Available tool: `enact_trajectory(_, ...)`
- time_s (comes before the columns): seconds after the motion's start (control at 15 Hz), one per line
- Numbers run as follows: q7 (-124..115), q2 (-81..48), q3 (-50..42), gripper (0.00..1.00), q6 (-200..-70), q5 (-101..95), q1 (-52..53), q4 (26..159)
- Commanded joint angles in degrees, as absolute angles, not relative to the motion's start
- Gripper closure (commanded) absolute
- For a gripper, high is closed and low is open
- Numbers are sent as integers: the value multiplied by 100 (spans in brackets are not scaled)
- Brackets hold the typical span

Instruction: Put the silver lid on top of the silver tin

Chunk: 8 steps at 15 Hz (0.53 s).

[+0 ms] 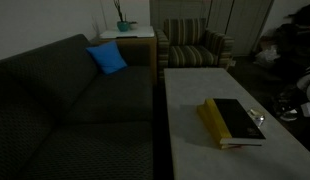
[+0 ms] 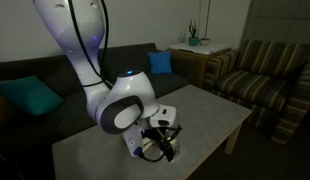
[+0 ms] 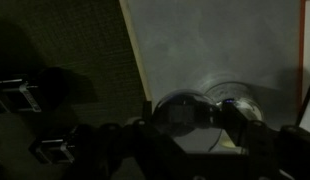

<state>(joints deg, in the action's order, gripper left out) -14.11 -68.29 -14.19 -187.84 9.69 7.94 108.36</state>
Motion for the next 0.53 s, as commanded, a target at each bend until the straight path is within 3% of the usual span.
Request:
enact_trajectory(0.0, -1017, -7166, -1139, 56, -17741, 782, 420, 10331)
enact_trajectory(0.07, -1223, -6948, -1305, 56, -18236, 958, 682, 10687)
enact_trajectory(0.13, -1224, -7018, -1288, 31, -18149, 955, 668, 10625)
enact_trajectory(0.47, -1230, -7017, -1296, 31, -18184, 962, 686, 10603)
